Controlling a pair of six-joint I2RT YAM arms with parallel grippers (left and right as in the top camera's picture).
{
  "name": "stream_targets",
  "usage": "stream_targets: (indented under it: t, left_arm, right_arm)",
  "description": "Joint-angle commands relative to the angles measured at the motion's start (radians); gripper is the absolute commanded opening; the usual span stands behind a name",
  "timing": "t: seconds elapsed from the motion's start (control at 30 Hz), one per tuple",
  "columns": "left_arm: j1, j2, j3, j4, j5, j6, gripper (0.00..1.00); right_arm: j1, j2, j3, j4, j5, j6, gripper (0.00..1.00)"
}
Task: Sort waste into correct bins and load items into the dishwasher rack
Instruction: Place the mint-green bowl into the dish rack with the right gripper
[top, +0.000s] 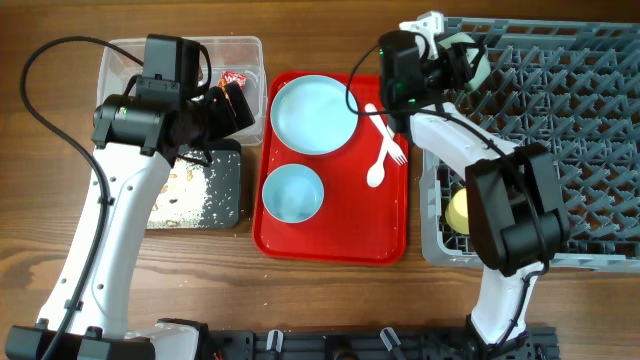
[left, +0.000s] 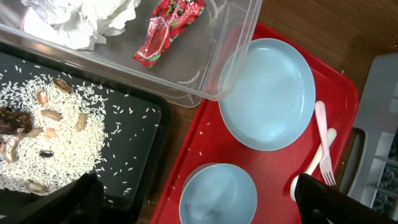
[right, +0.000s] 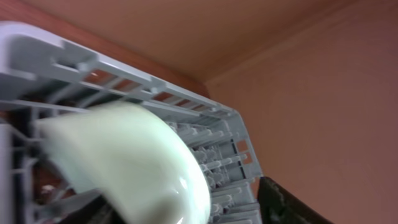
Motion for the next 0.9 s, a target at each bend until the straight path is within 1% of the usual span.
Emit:
stream_targets:
  t: [0.0,0.1,0.17,0.33,0.4,0.5,0.53,0.6,0.67,0.73,0.8,0.87]
  left_arm:
    - [0.003,-0.013,0.01,0.002,-0.006,0.001,1.0]
    - [0.003,-0.013,0.01,0.002,-0.006,0.001,1.0]
    - [0.003,-0.013,0.01,0.002,-0.006,0.001,1.0]
    - [0.003,-0.013,0.01,0.002,-0.006,0.001,1.0]
    - [0.003,-0.013,0.01,0.002,-0.006,0.001,1.0]
    - [0.003,-0.013,0.01,0.002,-0.006,0.001,1.0]
    - [0.003,-0.013,0.01,0.002,-0.006,0.001,1.0]
    - [0.003,-0.013,0.01,0.002,-0.006,0.001,1.0]
    - [0.003,-0.013,0.01,0.002,-0.006,0.001,1.0]
    - [0.003,-0.013,0.01,0.002,-0.006,0.001,1.0]
    - [0.003,-0.013,0.01,0.002,-0.006,0.001,1.0]
    - [0.003,-0.013,0.01,0.002,-0.006,0.001,1.0]
  right_arm:
    - [0.04,0.019,0.005,0.031,0.03,0.002,0.77]
    - [0.064,0.01,0.005,0.051,0.03,0.002,0.84]
    - [0.079,-0.003,0.005,0.061,0.029,0.002,0.87]
    - [0.124,-0.066,0.005,0.054,-0.011,0.006,0.88]
    - [0.147,-0.099,0.005,0.003,-0.067,0.043,0.88]
    - [0.179,-0.152,0.005,-0.189,-0.197,0.202,0.88]
    - [0.186,-0.175,0.005,-0.289,-0.265,0.298,0.88]
    - [0.192,-0.215,0.005,-0.447,-0.412,0.437,0.88]
    - [0.199,-0.263,0.005,-0.593,-0.641,0.551,0.88]
    - [0.2,-0.304,0.005,-0.69,-0.881,0.637,0.88]
    - [0.2,-0.332,0.005,-0.763,-1.125,0.723,0.95]
    - [0.201,-0.332,0.004,-0.812,-1.331,0.846,0.95]
